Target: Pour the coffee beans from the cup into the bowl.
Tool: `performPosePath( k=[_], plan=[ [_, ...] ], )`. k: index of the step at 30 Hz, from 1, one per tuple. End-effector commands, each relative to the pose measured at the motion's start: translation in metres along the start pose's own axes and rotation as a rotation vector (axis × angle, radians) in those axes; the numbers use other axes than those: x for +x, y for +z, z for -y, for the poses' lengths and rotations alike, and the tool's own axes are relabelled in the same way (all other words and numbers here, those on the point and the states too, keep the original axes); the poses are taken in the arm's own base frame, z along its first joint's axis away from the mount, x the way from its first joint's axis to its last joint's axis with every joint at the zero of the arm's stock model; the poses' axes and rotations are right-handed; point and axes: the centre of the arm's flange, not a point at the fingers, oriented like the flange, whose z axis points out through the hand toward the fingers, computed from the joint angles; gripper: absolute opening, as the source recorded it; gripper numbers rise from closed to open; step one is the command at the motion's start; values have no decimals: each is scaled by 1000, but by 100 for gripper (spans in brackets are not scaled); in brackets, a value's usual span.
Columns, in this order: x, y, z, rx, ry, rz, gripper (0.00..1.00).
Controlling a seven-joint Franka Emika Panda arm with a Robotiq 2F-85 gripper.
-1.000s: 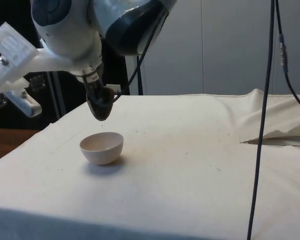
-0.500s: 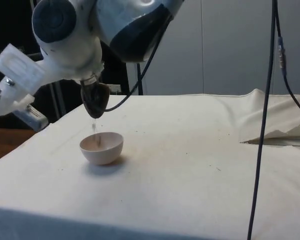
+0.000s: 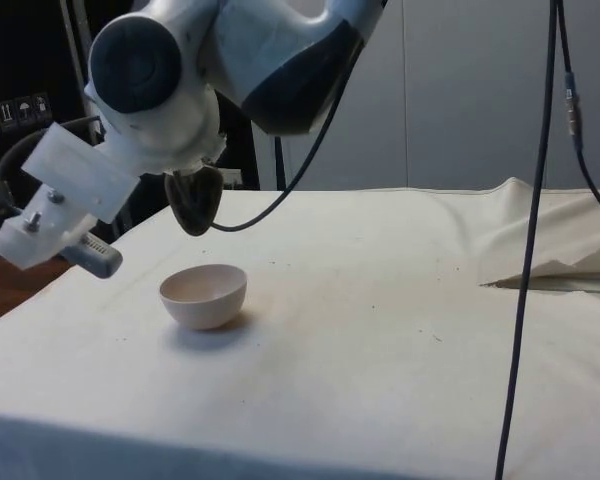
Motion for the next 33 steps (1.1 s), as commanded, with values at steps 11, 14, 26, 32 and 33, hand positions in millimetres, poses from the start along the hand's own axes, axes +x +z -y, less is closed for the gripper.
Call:
performPosePath(
  k=[11, 14, 26, 32, 33],
  plan=[
    [-4, 0, 5, -44, -41, -62, 0],
    [-6, 0, 7, -62, -58, -82, 0],
    [-13, -10, 15, -108, -101, -125, 0],
    [-16, -13, 22, -138, -125, -143, 0],
    [-17, -14, 24, -150, -133, -151, 0]
  ],
)
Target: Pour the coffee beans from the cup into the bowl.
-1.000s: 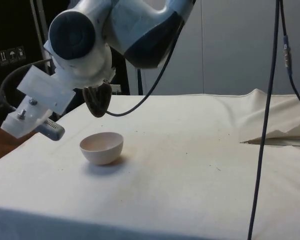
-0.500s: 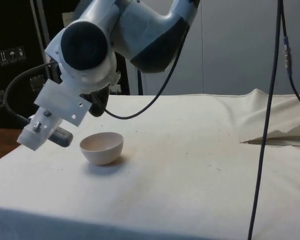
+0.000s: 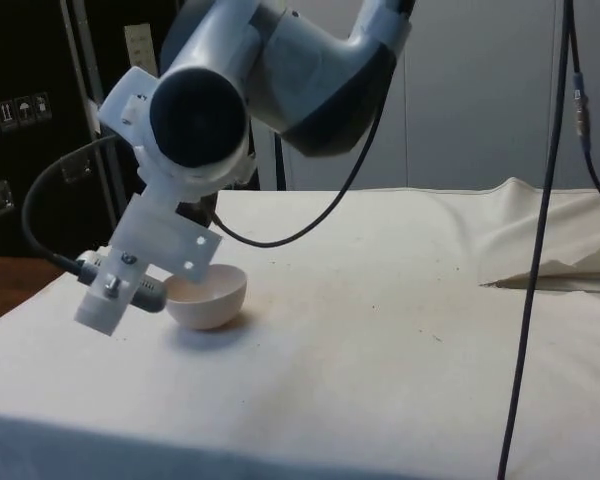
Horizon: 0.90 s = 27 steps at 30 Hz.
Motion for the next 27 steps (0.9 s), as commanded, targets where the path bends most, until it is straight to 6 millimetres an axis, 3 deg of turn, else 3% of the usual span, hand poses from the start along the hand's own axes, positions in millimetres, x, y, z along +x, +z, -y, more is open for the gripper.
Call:
performPosePath(
  k=[1, 27],
  plan=[
    [-1, -1, 2, -13, -9, -6, 0],
    [-9, -11, 10, -182, -85, -84, 0]
  ],
)
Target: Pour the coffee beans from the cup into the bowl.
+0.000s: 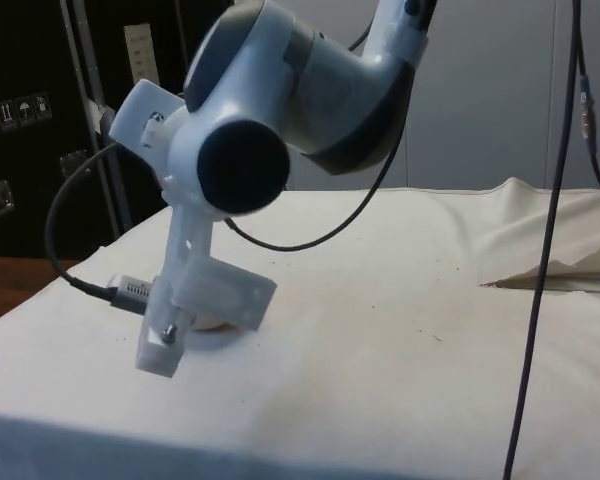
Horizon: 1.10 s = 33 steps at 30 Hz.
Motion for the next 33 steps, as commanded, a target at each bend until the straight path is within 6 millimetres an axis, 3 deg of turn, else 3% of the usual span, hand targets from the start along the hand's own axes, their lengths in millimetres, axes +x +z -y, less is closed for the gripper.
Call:
performPosePath(
  k=[1, 33],
  plan=[
    [0, -1, 1, -18, -9, -5, 0],
    [-6, -21, 19, -244, -120, -77, 0]
  ],
)
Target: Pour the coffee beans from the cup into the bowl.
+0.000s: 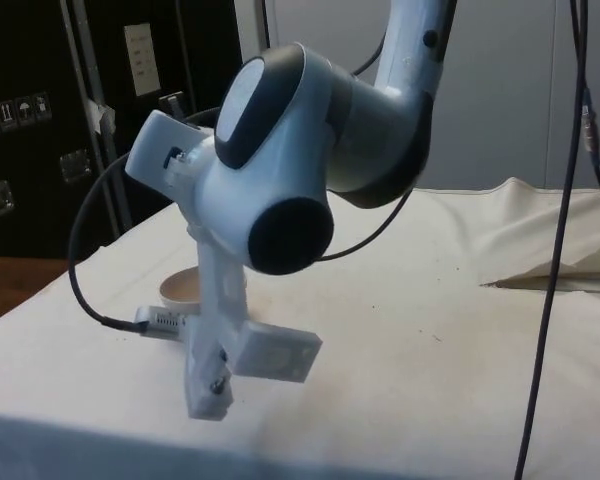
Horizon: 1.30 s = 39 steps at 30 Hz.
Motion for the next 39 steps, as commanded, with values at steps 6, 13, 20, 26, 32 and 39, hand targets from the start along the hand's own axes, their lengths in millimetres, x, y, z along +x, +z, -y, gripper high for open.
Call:
performPosePath(
  k=[6, 13, 20, 26, 32, 39],
  plan=[
    [1, -3, 5, -33, -19, -21, 0],
    [3, -8, 10, -82, -42, -38, 0],
    [1, -14, 13, -117, -42, -48, 0],
    [0, -13, 13, -118, -42, -44, 0],
    [0, -13, 13, -119, -40, -42, 0],
    [0, -12, 13, -120, -38, -42, 0]
  ],
)
